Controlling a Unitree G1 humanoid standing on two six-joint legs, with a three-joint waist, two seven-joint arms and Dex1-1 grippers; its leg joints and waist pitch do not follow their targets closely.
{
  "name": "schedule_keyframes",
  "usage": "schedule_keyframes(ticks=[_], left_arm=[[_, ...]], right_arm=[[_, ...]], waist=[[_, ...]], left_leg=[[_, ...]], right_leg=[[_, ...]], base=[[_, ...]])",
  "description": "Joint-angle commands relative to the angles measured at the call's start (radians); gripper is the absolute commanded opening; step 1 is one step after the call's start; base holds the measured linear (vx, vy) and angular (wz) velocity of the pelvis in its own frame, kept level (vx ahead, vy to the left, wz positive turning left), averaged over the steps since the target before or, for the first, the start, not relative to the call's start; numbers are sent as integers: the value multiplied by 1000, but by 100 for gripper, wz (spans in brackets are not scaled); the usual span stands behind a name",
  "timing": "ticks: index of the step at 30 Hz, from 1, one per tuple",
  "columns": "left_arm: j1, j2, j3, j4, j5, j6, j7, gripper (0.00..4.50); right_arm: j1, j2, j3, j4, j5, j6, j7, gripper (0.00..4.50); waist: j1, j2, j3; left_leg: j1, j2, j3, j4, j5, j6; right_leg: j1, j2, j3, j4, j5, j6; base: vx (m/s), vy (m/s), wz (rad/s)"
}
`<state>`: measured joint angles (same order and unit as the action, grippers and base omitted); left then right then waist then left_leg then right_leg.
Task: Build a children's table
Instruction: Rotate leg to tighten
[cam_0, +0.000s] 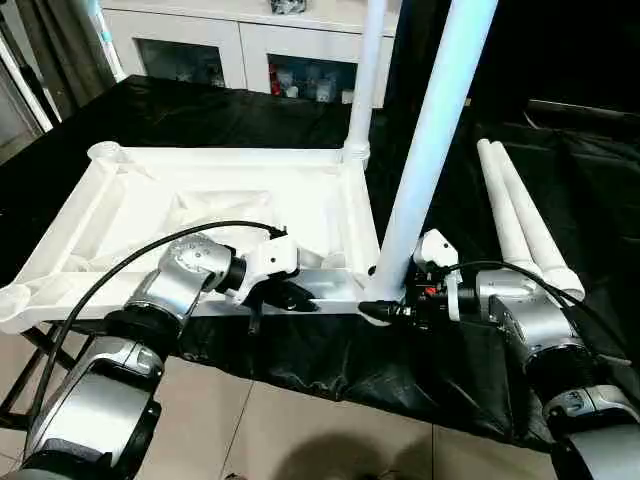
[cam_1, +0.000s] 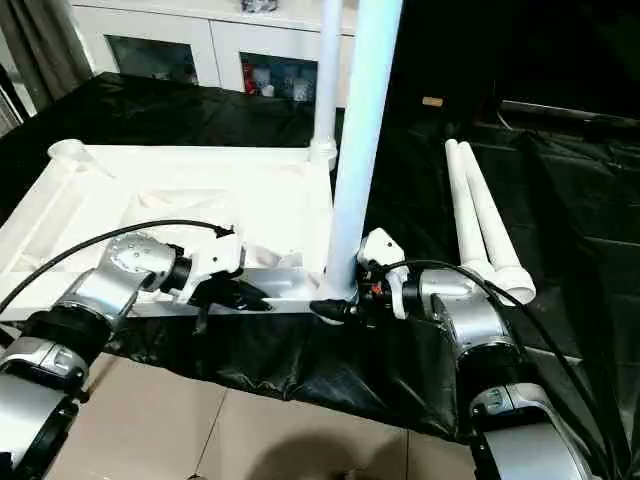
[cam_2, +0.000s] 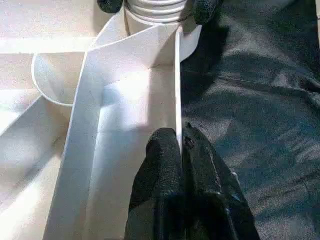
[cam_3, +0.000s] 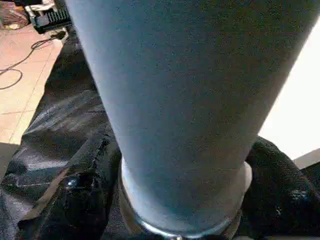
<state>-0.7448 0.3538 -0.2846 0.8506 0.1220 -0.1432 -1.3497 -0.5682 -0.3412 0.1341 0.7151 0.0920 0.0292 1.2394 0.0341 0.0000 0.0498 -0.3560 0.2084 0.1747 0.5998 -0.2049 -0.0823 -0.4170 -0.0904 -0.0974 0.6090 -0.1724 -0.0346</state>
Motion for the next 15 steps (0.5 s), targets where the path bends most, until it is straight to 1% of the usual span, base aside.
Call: schedule_keyframes(ticks=[1, 2, 3, 5, 7, 9, 10, 11, 12, 13, 14, 15], left_arm=[[0, -14, -25, 0, -3, -20, -16, 0], [0, -14, -26, 0, -4, -20, -17, 0], [-1, -14, -24, 1, -4, -22, -17, 0], [-2, -17, -21, 3, -5, -19, -9, 0], [-2, -19, -19, 4, -6, -17, -4, 0], [-18, -38, -11, 19, 12, 19, 75, 0], [-30, -59, -1, 31, 18, 43, 135, 0], [-39, -74, 6, 38, 22, 59, 176, 0], [-42, -81, 9, 41, 23, 66, 193, 0], [-54, -107, 17, 50, 28, 85, 256, 0], [-59, -126, 19, 51, 33, 101, 294, 0], [-63, -156, 18, 46, 40, 123, 342, 0]], right_arm=[[5, 18, 28, -16, 3, 4, 20, 312], [9, 24, 26, -22, 8, 7, 16, 302], [14, 30, 23, -30, 13, 11, 13, 302], [22, 40, 18, -38, 21, 17, -1, 282], [25, 44, 14, -41, 25, 21, -11, 278], [30, 75, -12, -29, 16, 13, -121, 275], [27, 101, -34, -10, 7, 13, -213, 275], [25, 118, -49, 4, 1, 14, -275, 274], [23, 126, -55, 11, -2, 11, -305, 274], [19, 156, -77, 37, -14, -1, -410, 274], [18, 179, -91, 51, -16, -8, -468, 274], [14, 213, -106, 68, -23, -9, -556, 274]], waist=[[3, -6, -69], [4, -6, -69], [4, -4, -69], [4, -5, -68], [4, -5, -68], [3, -6, -66], [0, -7, -63], [-5, -8, -61], [-5, -9, -60], [-7, -8, -58], [-7, -7, -59], [-8, -7, -59]], left_leg=[[-5, 24, 4, -63, -115, 104], [-4, 24, 4, -63, -117, 103], [-4, 24, 4, -63, -116, 103], [-4, 24, 3, -64, -121, 100], [-3, 23, 4, -65, -125, 97], [-3, 23, 4, -66, -131, 91], [-1, 23, 3, -69, -146, 77], [4, 19, 2, -69, -174, 56], [5, 17, 1, -70, -181, 47], [5, 16, 1, -70, -185, 37], [10, 16, 1, -71, -189, 31], [8, 16, 0, -72, -187, 30]], right_leg=[[72, -52, 50, -64, -149, -245], [71, -53, 50, -65, -155, -245], [71, -52, 50, -65, -153, -245], [71, -52, 50, -66, -159, -242], [71, -52, 50, -67, -167, -239], [69, -52, 51, -69, -183, -234], [66, -53, 51, -73, -217, -225], [63, -55, 51, -82, -292, -203], [64, -56, 50, -86, -330, -192], [61, -55, 51, -92, -380, -171], [58, -55, 51, -96, -395, -166], [59, -55, 52, -94, -389, -167]], base=[[0, 0, 0], [0, 0, 0], [0, 0, 0], [0, 0, 0], [0, 0, 0], [0, 0, 0], [0, 0, 0], [0, 0, 0], [0, 0, 0], [0, 0, 0], [0, 0, 0], [0, 0, 0]])
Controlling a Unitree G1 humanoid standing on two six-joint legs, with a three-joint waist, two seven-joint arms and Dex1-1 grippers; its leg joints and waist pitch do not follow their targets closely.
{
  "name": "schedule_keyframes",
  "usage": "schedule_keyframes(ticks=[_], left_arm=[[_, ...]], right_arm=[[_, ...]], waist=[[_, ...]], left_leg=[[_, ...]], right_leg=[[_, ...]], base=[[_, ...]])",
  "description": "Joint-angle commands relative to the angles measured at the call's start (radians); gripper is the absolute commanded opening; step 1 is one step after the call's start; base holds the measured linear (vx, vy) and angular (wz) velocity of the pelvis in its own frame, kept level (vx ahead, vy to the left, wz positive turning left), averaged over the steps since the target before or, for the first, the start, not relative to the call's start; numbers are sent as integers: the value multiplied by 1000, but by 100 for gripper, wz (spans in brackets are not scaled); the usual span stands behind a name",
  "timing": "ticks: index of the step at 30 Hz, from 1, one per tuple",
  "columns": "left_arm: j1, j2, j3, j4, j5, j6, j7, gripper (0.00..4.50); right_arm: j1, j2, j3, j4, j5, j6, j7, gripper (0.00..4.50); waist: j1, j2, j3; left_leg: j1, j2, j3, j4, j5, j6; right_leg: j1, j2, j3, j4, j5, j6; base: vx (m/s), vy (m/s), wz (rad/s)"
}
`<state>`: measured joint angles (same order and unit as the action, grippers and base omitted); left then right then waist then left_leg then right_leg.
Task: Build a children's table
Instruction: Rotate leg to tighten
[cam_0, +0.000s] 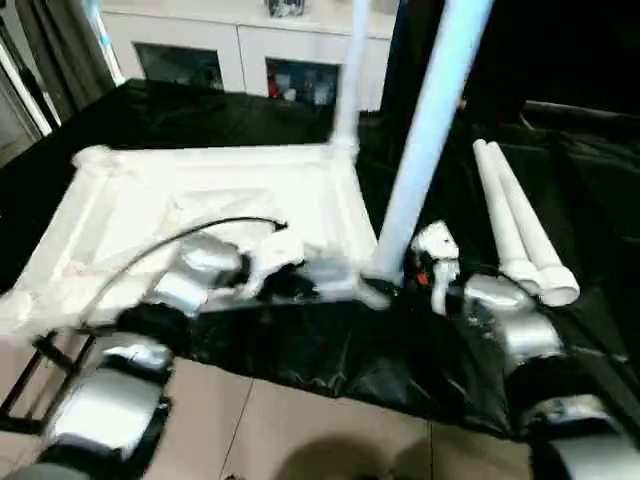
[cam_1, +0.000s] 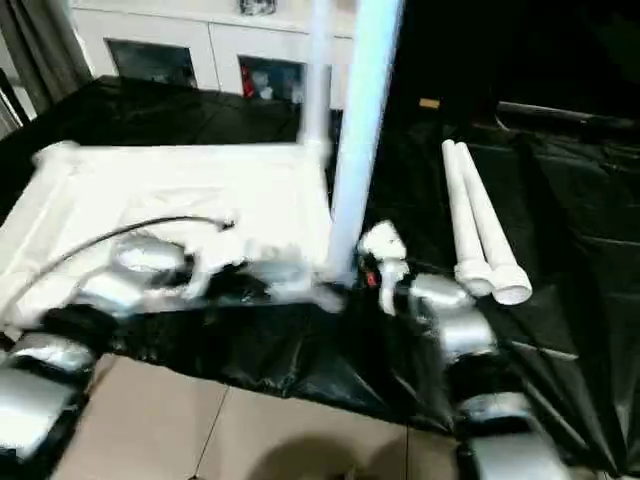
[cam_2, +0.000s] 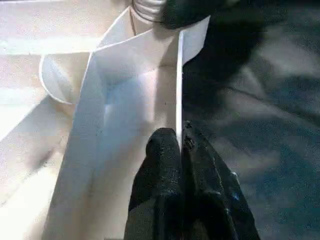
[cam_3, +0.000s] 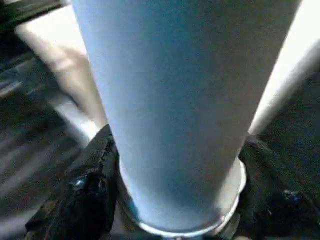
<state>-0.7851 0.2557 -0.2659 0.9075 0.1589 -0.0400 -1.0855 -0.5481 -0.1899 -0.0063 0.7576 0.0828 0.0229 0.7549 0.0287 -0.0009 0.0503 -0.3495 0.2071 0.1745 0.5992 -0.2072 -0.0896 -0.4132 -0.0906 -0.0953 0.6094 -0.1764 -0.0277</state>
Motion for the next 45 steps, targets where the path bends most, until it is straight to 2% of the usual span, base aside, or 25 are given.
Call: schedule_keyframes(ticks=[1, 4, 5, 6, 7, 8, 10, 12, 15, 17, 18, 20, 22, 23, 26, 33, 37, 38, 39, 40, 43, 45], left_arm=[[-25, -73, -1, -14, 7, 30, 99, 0], [-32, -126, 4, -15, 8, 66, 168, 0], [-36, -155, 5, -14, 9, 81, 205, 0], [-40, -188, 0, -10, 15, 91, 240, 0], [-42, -197, -2, -8, 16, 91, 249, 0], [-43, -200, -5, -7, 16, 81, 245, 0], [-44, -200, -8, -5, 18, 74, 244, 0], [-43, -186, -18, -7, 27, 63, 229, 0], [-35, -139, -26, -17, 32, 31, 170, 0], [-28, -113, -27, -21, 32, 11, 139, 0], [-23, -97, -27, -23, 30, 1, 115, 0], [-19, -80, -29, -24, 32, -12, 92, 0], [-14, -61, -31, -28, 27, -29, 49, 0], [-4, -33, -36, -40, 14, -60, -22, 0], [3, 4, -48, -46, 5, -98, -106, 0], [-3, 51, -47, -26, -9, -136, -192, 0], [-6, 68, -46, -21, -20, -146, -233, 0], [-6, 74, -47, -19, -24, -150, -247, 0], [-7, 77, -48, -18, -26, -153, -256, 0], [-7, 77, -48, -18, -26, -153, -256, 0], [-4, 83, -51, -21, -25, -155, -268, 0], [2, 83, -49, -25, -30, -154, -281, 0]], right_arm=[[-8, 78, 29, 34, -20, -1, -116, 274], [-18, 126, 28, 53, -37, -5, -225, 274], [-27, 153, 34, 63, -51, -3, -287, 274], [-38, 191, 38, 73, -62, 3, -349, 274], [-41, 206, 39, 72, -64, -1, -361, 274], [-43, 215, 45, 67, -72, -17, -362, 274], [-45, 219, 48, 67, -81, -32, -368, 274], [-49, 218, 27, 67, -64, -43, -358, 329], [-53, 169, 5, 56, -32, -46, -283, 349], [-57, 128, 19, 57, -39, -64, -243, 389], [-59, 104, 23, 56, -36, -66, -205, 393], [-61, 81, 23, 54, -28, -59, -158, 393], [-60, 52, 33, 47, -26, -54, -95, 393], [-58, 11, 50, 37, -24, -50, 0, 393], [-48, -36, 71, 9, -7, -36, 142, 393], [-27, -105, 134, -45, 12, -10, 382, 393], [-30, -123, 153, -48, 11, -4, 442, 356], [-32, -128, 158, -48, 9, -6, 458, 347], [-32, -132, 161, -48, 8, -7, 469, 347], [-32, -132, 161, -48, 8, -7, 469, 322], [-30, -134, 163, -49, 8, -5, 480, 313], [-16, -129, 164, -67, 20, 14, 488, 285]], waist=[[-3, -7, -59], [-3, -7, -59], [-4, 2, -60], [-4, 1, -59], [-4, 1, -61], [-4, 5, -61], [-3, 4, -63], [-3, 7, -63], [-4, 7, -66], [-5, 7, -67], [-5, 8, -68], [-8, 7, -70], [-10, 7, -72], [-11, 2, -73], [-4, 8, -71], [6, 4, -70], [7, 4, -70], [7, -3, -71], [8, -1, -70], [9, 0, -70], [9, -1, -71], [9, -1, -71]], left_leg=[[3, 18, 1, -72, -183, 36], [1, 16, 2, -72, -184, 47], [1, 17, 1, -73, -184, 43], [2, 17, 1, -74, -188, 43], [2, 16, 0, -74, -190, 42], [3, 15, 1, -73, -197, 45], [0, 14, 1, -73, -197, 54], [-3, 15, 0, -73, -183, 63], [-6, 15, 0, -72, -175, 77], [-7, 17, 0, -70, -157, 84], [-8, 17, -1, -70, -149, 86], [-12, 16, 0, -67, -127, 104], [-12, 16, -1, -66, -117, 114], [-15, 15, 1, -63, -115, 127], [-12, 24, 3, -62, -110, 144], [-12, 26, 5, -62, -118, 133], [-11, 26, 4, -62, -113, 123], [-11, 26, 5, -62, -111, 124], [-12, 26, 4, -63, -113, 124], [-12, 25, 4, -62, -112, 123], [-12, 26, 4, -62, -101, 121], [-12, 26, 5, -61, -99, 121]], right_leg=[[53, -53, 50, -96, -376, -172], [54, -52, 49, -96, -365, -170], [54, -51, 50, -96, -345, -174], [54, -50, 49, -96, -342, -176], [54, -50, 49, -95, -335, -177], [53, -49, 50, -97, -325, -179], [57, -51, 50, -93, -305, -184], [60, -51, 50, -90, -274, -191], [64, -52, 50, -86, -240, -203], [67, -51, 50, -80, -195, -218], [68, -52, 50, -78, -180, -223], [72, -52, 51, -70, -122, -245], [74, -52, 50, -68, -103, -259], [76, -51, 51, -67, -92, -265], [71, -50, 49, -62, -69, -282], [70, -51, 50, -59, -83, -280], [69, -52, 50, -61, -99, -276], [70, -51, 50, -60, -98, -276], [70, -52, 50, -60, -103, -276], [70, -52, 50, -60, -106, -274], [70, -53, 51, -59, -104, -273], [70, -53, 51, -58, -102, -272]], base=[[0, 0, 0], [0, 0, 0], [0, 0, 0], [0, 0, 0], [0, 0, 0], [0, 0, 0], [0, 0, 0], [0, 0, 0], [0, 0, 0], [0, 0, 0], [0, 0, 0], [0, 0, 0], [0, 0, 0], [0, 0, 0], [0, 0, 0], [0, 0, 0], [0, 0, 0], [0, 0, 0], [0, 0, 0], [0, 0, 0], [0, 0, 0], [0, 0, 0]])
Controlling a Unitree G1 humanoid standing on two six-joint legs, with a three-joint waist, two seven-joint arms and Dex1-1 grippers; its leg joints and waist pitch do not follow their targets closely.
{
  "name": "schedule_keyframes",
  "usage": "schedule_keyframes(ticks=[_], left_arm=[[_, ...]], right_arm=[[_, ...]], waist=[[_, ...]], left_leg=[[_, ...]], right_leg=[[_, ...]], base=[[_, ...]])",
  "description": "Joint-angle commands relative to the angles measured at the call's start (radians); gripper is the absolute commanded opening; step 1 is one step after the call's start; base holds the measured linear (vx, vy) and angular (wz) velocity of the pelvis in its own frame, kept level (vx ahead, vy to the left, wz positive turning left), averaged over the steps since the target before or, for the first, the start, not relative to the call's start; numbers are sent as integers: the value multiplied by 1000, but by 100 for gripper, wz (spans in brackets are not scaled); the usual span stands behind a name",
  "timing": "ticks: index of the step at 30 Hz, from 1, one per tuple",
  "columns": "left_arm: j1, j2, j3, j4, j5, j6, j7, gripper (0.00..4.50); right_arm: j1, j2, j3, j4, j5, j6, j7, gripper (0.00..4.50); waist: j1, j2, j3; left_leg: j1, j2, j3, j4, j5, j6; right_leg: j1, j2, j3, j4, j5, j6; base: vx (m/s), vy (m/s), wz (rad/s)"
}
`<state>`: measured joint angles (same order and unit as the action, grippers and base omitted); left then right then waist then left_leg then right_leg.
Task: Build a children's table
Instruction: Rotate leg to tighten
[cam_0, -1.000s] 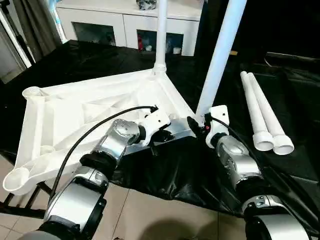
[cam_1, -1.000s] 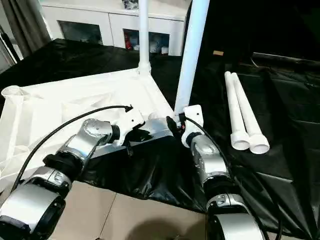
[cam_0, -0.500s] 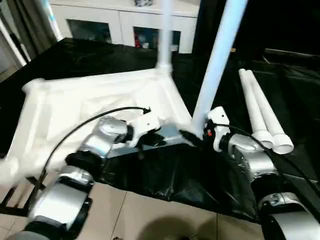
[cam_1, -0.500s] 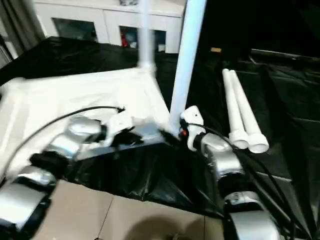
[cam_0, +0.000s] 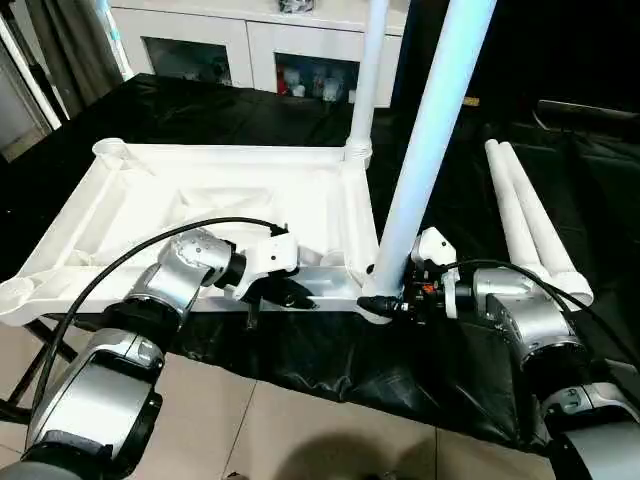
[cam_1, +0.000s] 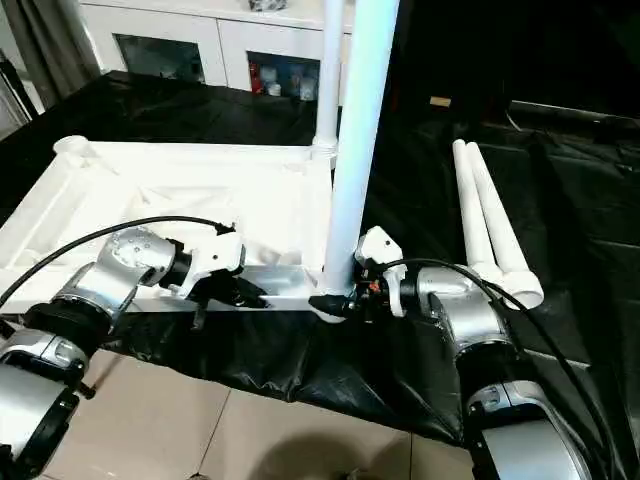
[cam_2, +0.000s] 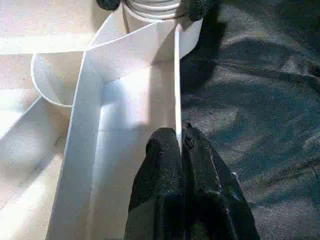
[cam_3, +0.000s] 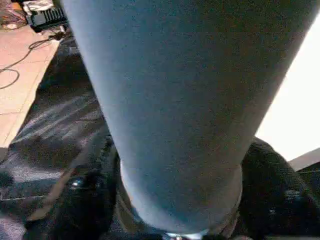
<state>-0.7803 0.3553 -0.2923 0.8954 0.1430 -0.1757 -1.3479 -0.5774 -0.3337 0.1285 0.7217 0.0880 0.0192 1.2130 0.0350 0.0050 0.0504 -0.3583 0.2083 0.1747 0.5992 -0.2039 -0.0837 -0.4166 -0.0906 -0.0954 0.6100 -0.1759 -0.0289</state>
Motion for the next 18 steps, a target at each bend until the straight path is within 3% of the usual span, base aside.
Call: schedule_keyframes(ticks=[1, 6, 9, 11, 13, 15, 18], left_arm=[[-3, -16, -23, -13, -14, -18, -19, 0], [-8, -44, -17, -4, 21, 27, 93, 0], [-23, -83, -1, 6, 27, 69, 186, 0], [-30, -108, 5, 10, 30, 89, 235, 0], [-45, -174, 15, 22, 32, 138, 335, 0], [-50, -212, 21, 27, 27, 164, 379, 0], [-53, -267, 23, 22, 28, 196, 442, 0]], right_arm=[[15, 16, 29, -34, 17, 21, 30, 281], [65, 71, -5, -73, 32, 51, -95, 275], [76, 111, -23, -52, -2, 53, -241, 275], [75, 136, -35, -28, -23, 45, -333, 274], [51, 210, -80, 29, -36, 50, -544, 274], [36, 253, -100, 48, -33, 59, -632, 274], [14, 319, -104, 63, -48, 74, -748, 274]], waist=[[3, -9, -71], [5, -8, -68], [-1, -10, -59], [-7, -11, -54], [-11, -8, -54], [-14, -11, -54], [-14, -6, -55]], left_leg=[[-4, 24, 5, -61, -97, 118], [-1, 26, 4, -64, -104, 112], [6, 22, 3, -70, -177, 69], [16, 16, 1, -72, -228, 36], [14, 17, -1, -75, -223, 25], [13, 14, -2, -76, -234, 24], [14, 14, -2, -75, -232, 32]], right_leg=[[74, -52, 51, -59, -98, -270], [70, -53, 51, -63, -125, -259], [64, -55, 51, -82, -278, -220], [58, -55, 50, -100, -424, -173], [56, -55, 50, -102, -441, -159], [57, -54, 47, -108, -472, -141], [54, -53, 48, -110, -450, -141]], base=[[0, 0, 0], [0, 0, 0], [0, 0, 0], [0, 0, 0], [0, 0, 0], [0, 0, 0], [0, 0, 0]])
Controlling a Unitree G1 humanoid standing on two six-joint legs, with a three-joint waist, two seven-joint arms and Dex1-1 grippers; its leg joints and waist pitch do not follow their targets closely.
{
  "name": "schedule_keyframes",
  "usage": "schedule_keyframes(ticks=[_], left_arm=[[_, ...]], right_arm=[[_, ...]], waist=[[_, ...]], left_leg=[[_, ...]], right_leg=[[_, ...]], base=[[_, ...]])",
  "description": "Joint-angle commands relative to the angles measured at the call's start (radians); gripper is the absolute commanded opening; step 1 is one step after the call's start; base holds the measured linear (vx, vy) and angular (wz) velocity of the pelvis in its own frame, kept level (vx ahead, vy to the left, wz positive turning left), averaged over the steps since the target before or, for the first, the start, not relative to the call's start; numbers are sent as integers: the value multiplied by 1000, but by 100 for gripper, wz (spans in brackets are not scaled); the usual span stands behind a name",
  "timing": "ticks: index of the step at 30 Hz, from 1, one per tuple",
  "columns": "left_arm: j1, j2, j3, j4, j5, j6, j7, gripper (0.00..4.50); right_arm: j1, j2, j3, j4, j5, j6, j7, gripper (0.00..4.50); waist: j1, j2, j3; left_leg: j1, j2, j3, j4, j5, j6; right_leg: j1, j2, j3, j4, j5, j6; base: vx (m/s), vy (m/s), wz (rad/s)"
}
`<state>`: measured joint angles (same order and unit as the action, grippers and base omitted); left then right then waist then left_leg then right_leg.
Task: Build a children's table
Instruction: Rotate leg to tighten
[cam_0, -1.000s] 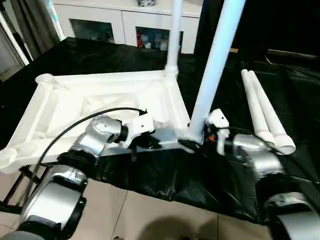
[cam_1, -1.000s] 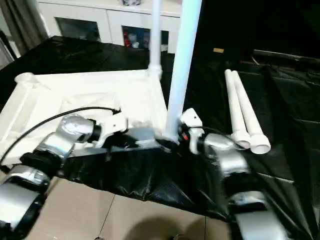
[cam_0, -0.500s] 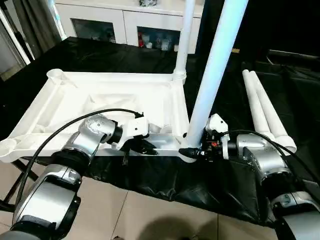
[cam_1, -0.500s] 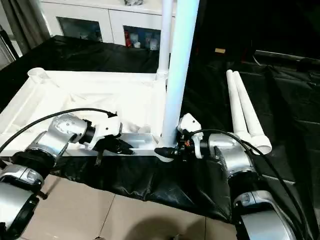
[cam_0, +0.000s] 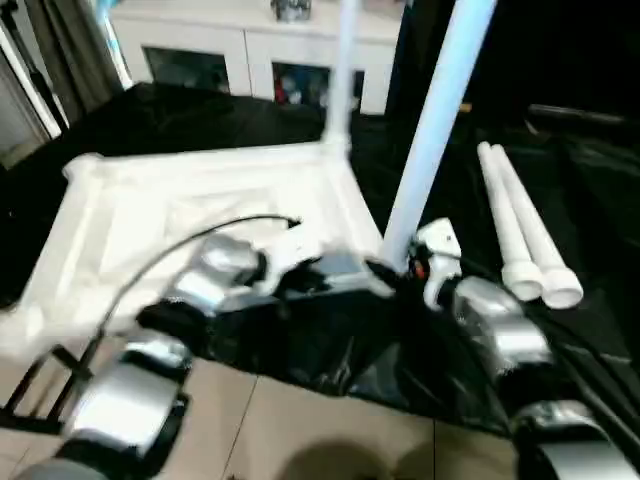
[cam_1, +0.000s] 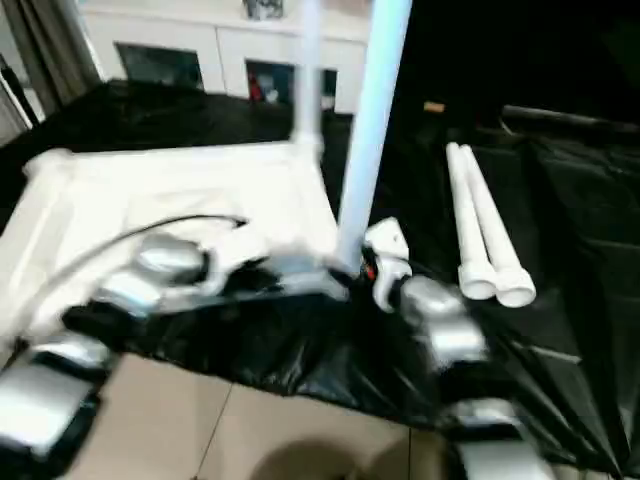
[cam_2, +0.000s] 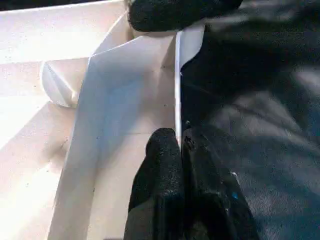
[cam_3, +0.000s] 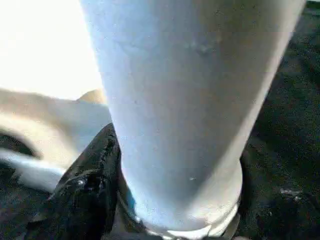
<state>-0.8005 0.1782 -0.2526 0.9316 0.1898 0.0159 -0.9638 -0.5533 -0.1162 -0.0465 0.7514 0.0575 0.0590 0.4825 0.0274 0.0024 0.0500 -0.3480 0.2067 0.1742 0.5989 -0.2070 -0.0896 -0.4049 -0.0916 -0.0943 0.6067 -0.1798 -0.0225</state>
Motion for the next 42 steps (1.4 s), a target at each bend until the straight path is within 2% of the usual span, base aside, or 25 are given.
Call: schedule_keyframes(ticks=[1, 4, 5, 6, 8, 11, 13, 14, 16, 17, 18, 20, 26, 28, 29, 31, 33, 35, 37, 41, 42], left_arm=[[-32, -96, -18, -15, -18, 7, 63, 0], [-24, -122, -25, -25, -17, 15, 76, 0], [-21, -122, -30, -32, -15, 6, 69, 0], [-21, -122, -30, -32, -15, 5, 69, 0], [-18, -111, -33, -36, -10, -7, 60, 0], [-10, -71, -32, -47, -10, -50, 14, 0], [-2, -36, -33, -52, -15, -67, -32, 0], [-2, -28, -34, -53, -15, -69, -41, 0], [1, -19, -33, -55, -17, -81, -53, 0], [6, 1, -29, -60, -29, -95, -96, 0], [6, 1, -29, -60, -29, -95, -96, 0], [16, 46, -32, -65, -45, -122, -188, 0], [16, 82, -24, -55, -65, -140, -280, 0], [11, 112, -25, -42, -70, -155, -333, 0], [10, 117, -25, -40, -72, -157, -342, 0], [7, 127, -25, -36, -79, -160, -364, 0], [4, 140, -28, -34, -81, -166, -388, 0], [-1, 150, -33, -32, -75, -172, -398, 0], [-2, 151, -32, -30, -74, -174, -403, 0], [-6, 158, -30, -21, -72, -180, -423, 0], [-7, 159, -29, -21, -73, -181, -423, 0]], right_arm=[[-14, 110, 72, 37, -20, 34, -30, 274], [-34, 145, 88, 50, -42, 5, -75, 274], [-45, 148, 90, 55, -52, -27, -85, 308], [-45, 148, 89, 56, -53, -29, -87, 329], [-51, 142, 76, 60, -46, -46, -79, 346], [-55, 98, 49, 53, 0, -36, 11, 380], [-56, 51, 54, 40, 5, -29, 94, 387], [-57, 41, 56, 38, 4, -27, 109, 409], [-56, 27, 62, 36, 3, -29, 136, 419], [-52, -9, 82, 26, 4, -32, 217, 419], [-52, -9, 82, 26, 4, -32, 217, 419], [-29, -80, 120, -14, 16, -24, 385, 419], [-10, -142, 145, -55, 39, -1, 552, 419], [-2, -182, 166, -80, 39, 11, 659, 419], [-2, -187, 169, -84, 40, 15, 674, 419], [-3, -203, 183, -90, 44, 17, 709, 387], [-6, -217, 199, -86, 40, 15, 741, 384], [-8, -226, 213, -82, 30, 7, 755, 358], [-9, -227, 214, -82, 29, 7, 756, 358], [-5, -214, 212, -96, 33, 21, 762, 308], [-1, -213, 213, -102, 35, 24, 763, 308]], waist=[[-6, -4, -56], [-7, -3, -58], [-6, -7, -59], [-6, -4, -59], [-6, -3, -62], [-4, -4, -64], [-5, 0, -67], [-7, -2, -69], [-6, -2, -69], [-5, 1, -69], [-4, -1, -70], [0, 0, -67], [5, -1, -66], [5, -2, -66], [7, -1, -67], [7, -2, -67], [8, -1, -67], [10, 0, -67], [9, 0, -66], [9, 0, -67], [9, 0, -67]], left_leg=[[2, 16, -2, -77, -225, 38], [0, 16, -2, -77, -221, 42], [-2, 17, -2, -77, -215, 48], [-2, 18, -2, -77, -212, 49], [-4, 18, -1, -75, -188, 59], [-6, 18, 0, -73, -157, 83], [-9, 20, -1, -72, -140, 97], [-12, 20, -1, -69, -115, 107], [-10, 20, 2, -67, -103, 115], [-9, 20, 2, -67, -105, 119], [-9, 19, 2, -66, -109, 122], [-9, 22, 5, -66, -123, 132], [-8, 27, 5, -67, -141, 114], [-9, 26, 4, -68, -140, 113], [-10, 27, 4, -67, -133, 119], [-9, 28, 4, -67, -126, 120], [-8, 28, 5, -67, -126, 117], [-8, 28, 4, -68, -130, 111], [-7, 29, 4, -69, -133, 106], [-8, 27, 4, -68, -127, 101], [-8, 27, 3, -68, -126, 101]], right_leg=[[43, -51, 47, -104, -428, -150], [45, -52, 47, -100, -386, -162], [47, -52, 48, -98, -364, -168], [47, -54, 49, -95, -352, -173], [51, -53, 51, -88, -286, -193], [55, -53, 51, -81, -221, -213], [60, -52, 51, -74, -168, -231], [63, -53, 52, -67, -119, -245], [62, -52, 52, -64, -86, -263], [63, -53, 52, -64, -85, -270], [65, -52, 51, -65, -86, -272], [64, -51, 51, -65, -92, -277], [63, -52, 51, -66, -133, -270], [64, -52, 51, -66, -135, -269], [65, -51, 50, -63, -121, -273], [63, -51, 50, -63, -112, -277], [62, -52, 51, -63, -117, -278], [63, -53, 51, -62, -118, -280], [62, -52, 50, -64, -126, -278], [64, -52, 51, -63, -121, -276], [64, -52, 50, -62, -118, -276]], base=[[0, 0, 0], [0, 0, 0], [0, 0, 0], [0, 0, 0], [0, 0, 0], [0, 0, 0], [0, 0, 0], [0, 0, 0], [0, 0, 0], [0, 0, 0], [0, 0, 0], [0, 0, 0], [0, 0, 0], [0, 0, 0], [0, 0, 0], [0, 0, 0], [0, 0, 0], [0, 0, 0], [0, 0, 0], [0, 0, 0], [0, 0, 0]])
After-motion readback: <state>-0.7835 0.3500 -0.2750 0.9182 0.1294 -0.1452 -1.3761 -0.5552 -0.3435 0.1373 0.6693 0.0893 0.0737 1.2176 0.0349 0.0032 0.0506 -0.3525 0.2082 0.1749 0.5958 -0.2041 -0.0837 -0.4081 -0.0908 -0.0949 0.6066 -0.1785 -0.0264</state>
